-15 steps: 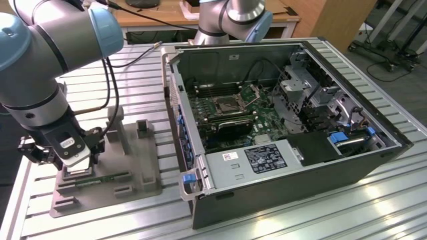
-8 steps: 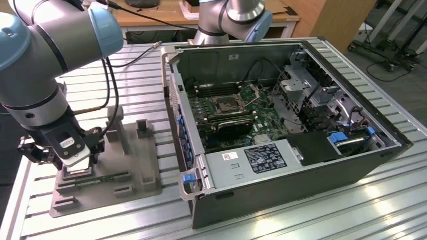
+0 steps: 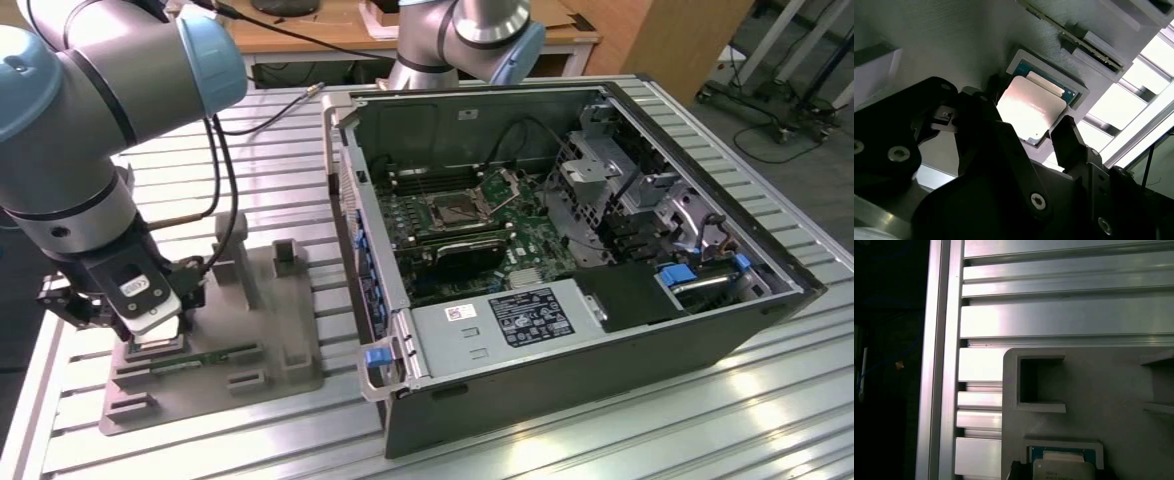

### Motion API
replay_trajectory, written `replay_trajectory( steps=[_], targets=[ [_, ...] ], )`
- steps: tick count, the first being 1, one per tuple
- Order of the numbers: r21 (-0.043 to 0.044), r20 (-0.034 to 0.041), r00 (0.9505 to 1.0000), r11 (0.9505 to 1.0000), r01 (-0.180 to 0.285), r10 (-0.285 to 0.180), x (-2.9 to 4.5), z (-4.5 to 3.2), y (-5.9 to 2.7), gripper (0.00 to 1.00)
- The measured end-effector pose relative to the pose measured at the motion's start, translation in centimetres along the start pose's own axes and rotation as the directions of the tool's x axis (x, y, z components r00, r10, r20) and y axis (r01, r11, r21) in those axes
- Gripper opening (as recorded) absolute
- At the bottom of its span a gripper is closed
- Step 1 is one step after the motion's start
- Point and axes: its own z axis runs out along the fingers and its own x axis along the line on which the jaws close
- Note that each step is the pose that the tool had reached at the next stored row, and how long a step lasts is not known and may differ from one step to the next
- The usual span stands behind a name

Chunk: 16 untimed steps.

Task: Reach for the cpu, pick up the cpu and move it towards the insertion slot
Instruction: 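Pick up the cpu and move it towards the insertion slot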

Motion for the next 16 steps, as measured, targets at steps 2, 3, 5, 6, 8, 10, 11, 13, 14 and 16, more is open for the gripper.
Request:
replay_trajectory(
  steps=[2, 3, 5, 6, 8, 10, 11, 13, 14, 16],
  targets=[
    [0.0000, 0.0000, 1.0000, 1.0000, 0.000, 0.000, 0.00, 0.00, 0.00, 0.67],
    [0.0000, 0.0000, 1.0000, 1.0000, 0.000, 0.000, 0.00, 0.00, 0.00, 0.67],
    [0.0000, 0.0000, 1.0000, 1.0000, 0.000, 0.000, 0.00, 0.00, 0.00, 0.60],
    [0.0000, 0.0000, 1.0000, 1.0000, 0.000, 0.000, 0.00, 0.00, -0.01, 0.60],
    [0.0000, 0.0000, 1.0000, 1.0000, 0.000, 0.000, 0.00, 0.00, -0.01, 0.60],
    [0.0000, 0.0000, 1.0000, 1.0000, 0.000, 0.000, 0.00, 0.00, -0.04, 0.60],
    [0.0000, -0.0001, 1.0000, 1.0000, 0.000, 0.000, 0.00, 0.00, -0.07, 0.60],
    [-0.0001, 0.0000, 1.0000, 1.0000, 0.000, 0.000, 0.00, 0.00, -0.08, 0.60],
    [0.0000, 0.0000, 1.0000, 1.0000, -0.001, 0.001, 0.00, 0.00, -0.08, 0.60],
    [0.0000, 0.0000, 1.0000, 1.0000, -0.002, 0.002, 0.00, 0.00, -0.09, 0.60]
  ],
)
